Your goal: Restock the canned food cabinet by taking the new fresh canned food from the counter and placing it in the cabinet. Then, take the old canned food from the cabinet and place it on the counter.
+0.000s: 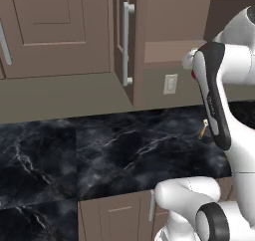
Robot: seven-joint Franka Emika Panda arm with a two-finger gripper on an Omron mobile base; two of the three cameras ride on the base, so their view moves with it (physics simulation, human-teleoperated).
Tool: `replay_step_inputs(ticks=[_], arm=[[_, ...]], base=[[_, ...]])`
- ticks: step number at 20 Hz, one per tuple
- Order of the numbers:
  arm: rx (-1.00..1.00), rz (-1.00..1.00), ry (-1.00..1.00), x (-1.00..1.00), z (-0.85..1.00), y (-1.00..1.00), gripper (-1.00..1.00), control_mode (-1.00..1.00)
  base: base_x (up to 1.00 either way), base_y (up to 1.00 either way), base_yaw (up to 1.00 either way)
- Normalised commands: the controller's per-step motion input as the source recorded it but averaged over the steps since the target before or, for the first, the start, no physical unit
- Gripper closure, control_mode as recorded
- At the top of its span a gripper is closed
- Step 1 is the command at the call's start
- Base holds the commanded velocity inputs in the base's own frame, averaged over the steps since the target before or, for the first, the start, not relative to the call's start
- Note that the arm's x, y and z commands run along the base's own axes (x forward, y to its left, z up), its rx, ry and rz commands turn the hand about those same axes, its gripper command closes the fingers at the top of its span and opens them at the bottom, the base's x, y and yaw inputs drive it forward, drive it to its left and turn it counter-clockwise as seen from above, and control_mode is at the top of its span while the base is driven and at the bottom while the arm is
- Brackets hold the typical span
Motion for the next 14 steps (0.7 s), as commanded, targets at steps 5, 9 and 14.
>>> replay_step_inputs(ticks=[5, 9, 14], arm=[[0.04, -0.02, 0.0, 0.23, 0.0, 0.0, 1.0, -1.0], [0.0, -0.03, 0.0, 0.55, -0.05, 0.01, 1.0, -1.0], [0.0, -0.03, 0.0, 0.8, -0.04, 0.04, 1.0, -1.0]], base=[[0.0, 0.0, 0.0], [0.0, 0.0, 0.0], [0.0, 0.0, 0.0]])
